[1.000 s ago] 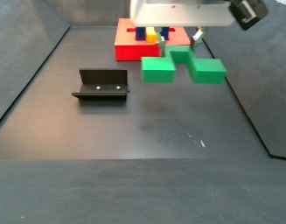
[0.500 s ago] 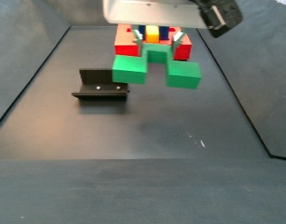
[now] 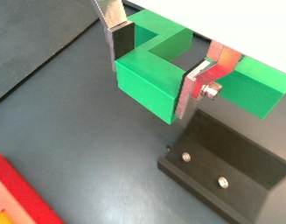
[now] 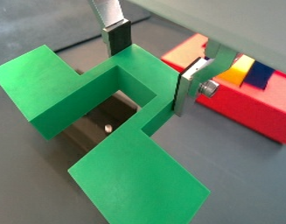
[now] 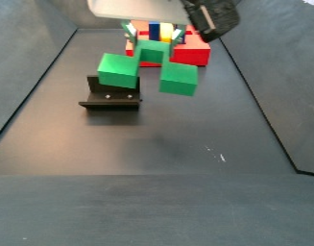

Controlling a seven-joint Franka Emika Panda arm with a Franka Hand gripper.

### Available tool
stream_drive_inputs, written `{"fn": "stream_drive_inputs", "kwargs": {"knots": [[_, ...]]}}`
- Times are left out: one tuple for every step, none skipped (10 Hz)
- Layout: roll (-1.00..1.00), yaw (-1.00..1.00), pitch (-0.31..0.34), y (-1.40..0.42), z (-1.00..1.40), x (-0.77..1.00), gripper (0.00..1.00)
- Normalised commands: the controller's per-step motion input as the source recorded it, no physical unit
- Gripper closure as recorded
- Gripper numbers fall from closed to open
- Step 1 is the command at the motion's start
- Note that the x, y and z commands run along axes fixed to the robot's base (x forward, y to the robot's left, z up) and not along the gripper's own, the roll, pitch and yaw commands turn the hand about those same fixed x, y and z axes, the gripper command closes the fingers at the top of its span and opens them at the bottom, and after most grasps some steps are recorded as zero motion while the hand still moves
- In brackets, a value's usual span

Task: Pick up the green object. Move up. Place the green object on the fixture. Regrasp the green object. Move to above the board. Insert the green object.
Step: Place the green object on the fixture.

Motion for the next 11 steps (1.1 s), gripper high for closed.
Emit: {"fn": "stream_drive_inputs", "kwargs": {"knots": [[-0.46,-0.11,0.297,0.0,0.09,0.96,1.0],[-0.44,-0.06,0.317,-0.01,0.07,0.96,1.0],[-0.45,-0.06,0.314,-0.03,0.06,0.97,1.0],[-0.5,-0.06,0.311,-0.05,0.04,0.96,1.0],[-0.55,-0.07,0.26,-0.09,0.01,0.98,1.0],[-0.55,-0.07,0.094,-0.11,0.0,0.98,1.0],[-0.55,-0.07,0.04,-0.1,0.0,0.97,1.0],[-0.55,-0.07,0.0,-0.07,0.0,0.86,1.0],[-0.57,-0.06,-0.089,-0.03,0.0,0.81,1.0],[-0.57,-0.05,-0.071,-0.02,0.0,0.82,1.0],[-0.57,-0.07,0.0,-0.03,-0.04,0.9,1.0]]}}
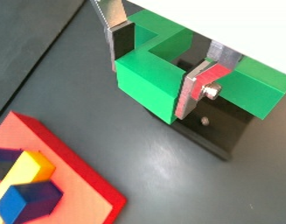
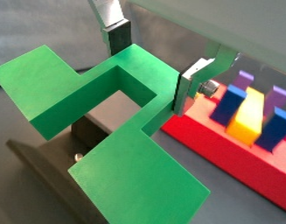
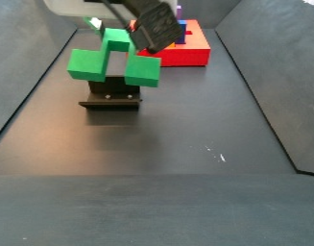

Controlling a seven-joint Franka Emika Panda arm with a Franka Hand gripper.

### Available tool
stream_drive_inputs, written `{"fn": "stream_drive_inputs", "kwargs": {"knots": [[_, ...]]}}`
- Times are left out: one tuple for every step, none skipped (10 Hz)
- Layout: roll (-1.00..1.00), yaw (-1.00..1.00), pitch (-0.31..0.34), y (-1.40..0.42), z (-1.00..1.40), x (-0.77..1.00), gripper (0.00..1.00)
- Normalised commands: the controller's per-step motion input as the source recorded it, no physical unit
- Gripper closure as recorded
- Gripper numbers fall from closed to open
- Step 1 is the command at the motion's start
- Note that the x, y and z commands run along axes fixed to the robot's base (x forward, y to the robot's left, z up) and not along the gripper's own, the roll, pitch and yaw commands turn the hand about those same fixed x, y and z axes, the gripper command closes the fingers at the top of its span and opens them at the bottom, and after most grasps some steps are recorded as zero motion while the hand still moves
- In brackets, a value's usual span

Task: Pick up the green object. Move up. Place the green object on the fixture. Regrasp the green object. Move to above the board. Insert the green object.
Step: Place the green object on the fixture.

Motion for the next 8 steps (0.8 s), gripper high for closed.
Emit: {"fn": "stream_drive_inputs", "kwargs": {"knots": [[-0.57,-0.08,0.057,-0.05,-0.08,0.96,1.0],[-0.61,-0.05,0.197,-0.04,-0.08,0.96,1.0],[-0.58,-0.03,0.306,-0.02,-0.05,0.91,1.0],[-0.52,0.0,0.38,0.0,-0.03,0.88,1.0],[-0.45,0.0,0.409,0.0,-0.1,0.88,1.0],[-0.39,0.0,0.34,0.0,-0.17,0.82,1.0],[-0.18,0.0,0.074,0.0,-0.27,0.54,1.0],[0.0,0.0,0.0,-0.01,-0.3,0.35,1.0]]}}
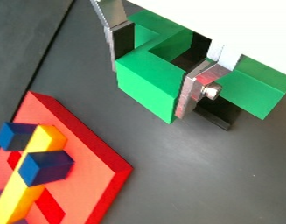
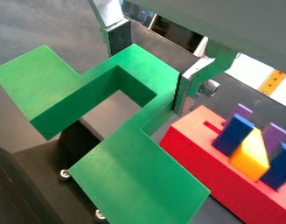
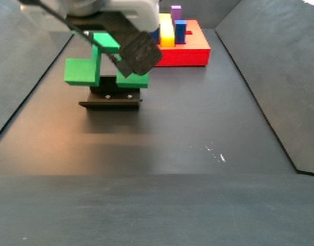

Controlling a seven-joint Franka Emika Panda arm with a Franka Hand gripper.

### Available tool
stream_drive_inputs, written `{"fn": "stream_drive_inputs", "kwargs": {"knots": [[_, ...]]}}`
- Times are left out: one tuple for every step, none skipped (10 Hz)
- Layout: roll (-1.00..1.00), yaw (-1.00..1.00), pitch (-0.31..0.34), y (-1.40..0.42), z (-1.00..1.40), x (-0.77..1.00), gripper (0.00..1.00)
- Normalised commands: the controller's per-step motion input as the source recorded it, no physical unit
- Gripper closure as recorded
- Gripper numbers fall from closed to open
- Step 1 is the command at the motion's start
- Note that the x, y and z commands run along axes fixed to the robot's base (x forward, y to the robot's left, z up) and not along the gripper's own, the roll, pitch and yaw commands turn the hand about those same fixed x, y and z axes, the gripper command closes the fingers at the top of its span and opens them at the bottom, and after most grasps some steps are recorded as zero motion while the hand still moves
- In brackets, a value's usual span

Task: Pick up the green object. Move up. Place the green object on the fixture. Regrasp the green object. Move to above the board. Insert the green object.
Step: Place the green object on the fixture.

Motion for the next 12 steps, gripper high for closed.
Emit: {"fn": "stream_drive_inputs", "kwargs": {"knots": [[0.0,0.0,-0.037,-0.01,-0.19,0.24,1.0],[0.0,0.0,-0.069,-0.03,-0.19,0.19,1.0],[-0.09,0.0,-0.146,-0.11,-0.17,0.13,1.0],[-0.18,0.0,-0.243,-0.15,-0.18,0.1,1.0],[-0.19,0.0,-0.217,-0.09,-0.22,0.1,1.0],[-0.08,0.0,-0.054,0.0,-0.19,0.0,1.0],[-0.06,0.03,0.0,0.0,-0.08,0.0,1.0],[0.0,0.03,0.0,0.01,-0.07,0.0,1.0],[0.0,0.01,0.0,0.03,-0.08,0.0,1.0],[0.0,0.0,0.0,0.07,-0.15,0.0,1.0],[0.0,0.0,0.0,0.12,-0.17,0.0,1.0],[-0.01,0.0,0.0,0.13,-0.17,0.0,1.0]]}}
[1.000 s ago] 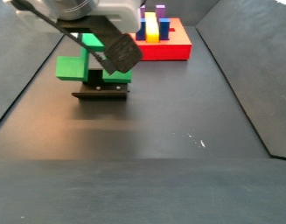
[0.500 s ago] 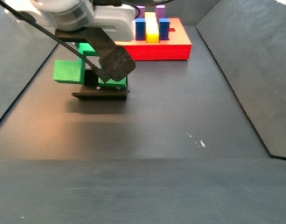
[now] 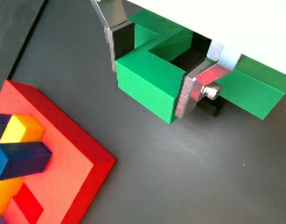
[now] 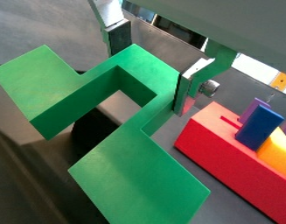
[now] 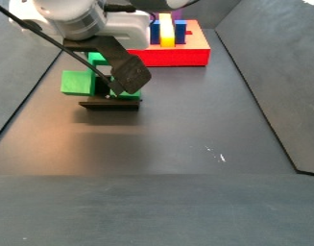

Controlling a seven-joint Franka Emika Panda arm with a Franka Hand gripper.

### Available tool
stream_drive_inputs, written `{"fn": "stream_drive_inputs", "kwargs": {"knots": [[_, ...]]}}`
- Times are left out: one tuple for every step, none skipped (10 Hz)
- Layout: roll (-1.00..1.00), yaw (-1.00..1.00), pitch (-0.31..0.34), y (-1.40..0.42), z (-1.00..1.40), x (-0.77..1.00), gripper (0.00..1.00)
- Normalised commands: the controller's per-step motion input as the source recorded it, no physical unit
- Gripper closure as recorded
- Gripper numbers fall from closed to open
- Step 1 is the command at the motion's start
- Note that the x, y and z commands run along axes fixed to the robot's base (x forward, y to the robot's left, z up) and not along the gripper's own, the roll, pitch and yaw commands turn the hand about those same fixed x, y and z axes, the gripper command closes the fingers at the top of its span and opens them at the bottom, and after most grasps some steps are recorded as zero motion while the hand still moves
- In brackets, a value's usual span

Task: Pick up the green object. Move up. Place the green object on the fixture. Regrasp the green object. Move to above the board. Insert the green object.
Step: Place the green object on the fixture, then regrasp the green object.

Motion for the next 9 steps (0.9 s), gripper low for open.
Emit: {"fn": "stream_drive_inputs", "kwargs": {"knots": [[-0.03,0.0,0.0,0.14,-0.15,0.0,1.0],[-0.05,0.0,-0.003,0.12,-0.13,0.0,1.0],[-0.11,0.01,-0.057,0.0,-0.08,0.0,1.0],[-0.01,0.0,-0.074,0.0,0.0,0.0,1.0],[0.0,0.0,0.0,0.0,0.0,0.0,1.0],[0.0,0.0,0.0,0.0,0.0,0.0,0.0],[0.4,0.0,0.157,0.02,0.0,0.02,0.0],[0.88,0.03,0.229,0.0,0.16,0.03,0.0],[0.83,0.0,0.211,0.0,0.29,0.05,0.0]]}}
